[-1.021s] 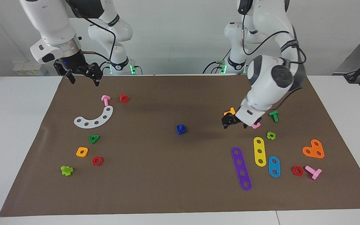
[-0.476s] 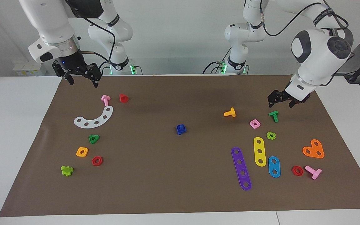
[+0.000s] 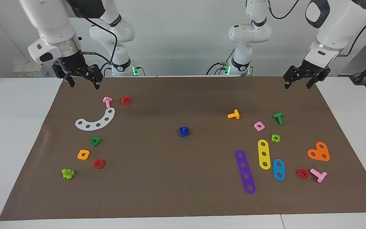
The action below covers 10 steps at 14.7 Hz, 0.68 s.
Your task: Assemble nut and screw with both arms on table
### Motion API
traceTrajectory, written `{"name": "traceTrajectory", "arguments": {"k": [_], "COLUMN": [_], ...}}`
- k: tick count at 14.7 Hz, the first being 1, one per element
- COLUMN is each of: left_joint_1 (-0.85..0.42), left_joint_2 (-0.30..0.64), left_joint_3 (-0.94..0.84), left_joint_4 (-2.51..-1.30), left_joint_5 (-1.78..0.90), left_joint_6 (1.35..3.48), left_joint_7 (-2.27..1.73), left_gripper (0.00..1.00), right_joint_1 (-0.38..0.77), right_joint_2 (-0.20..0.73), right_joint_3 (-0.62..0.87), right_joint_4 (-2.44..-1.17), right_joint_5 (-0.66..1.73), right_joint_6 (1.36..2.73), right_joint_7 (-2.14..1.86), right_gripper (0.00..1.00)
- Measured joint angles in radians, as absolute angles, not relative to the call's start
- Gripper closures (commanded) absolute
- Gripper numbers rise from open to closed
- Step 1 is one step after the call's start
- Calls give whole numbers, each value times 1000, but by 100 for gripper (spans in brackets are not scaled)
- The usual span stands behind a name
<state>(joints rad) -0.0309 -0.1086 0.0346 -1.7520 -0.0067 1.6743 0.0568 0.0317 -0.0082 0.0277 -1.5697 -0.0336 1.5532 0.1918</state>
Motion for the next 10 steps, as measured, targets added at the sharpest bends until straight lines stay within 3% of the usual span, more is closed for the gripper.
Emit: {"name": "traceTrajectory", "arguments": {"k": [10], "left_joint_1": [-31], "left_joint_2": [-52], "left_joint_3": [31], "left_joint_4": [-1619], "left_joint_5": [18], "left_joint_6": [1595], "left_joint_7": [57], "left_gripper": [0], "right_joint_1": [32], "right_joint_2": [-8], "right_joint_3": [28], "right_joint_4": [-1570], "right_joint_5": [-34], "right_joint_6": [1553], "right_joint_7": [192], "right_gripper": [0]}}
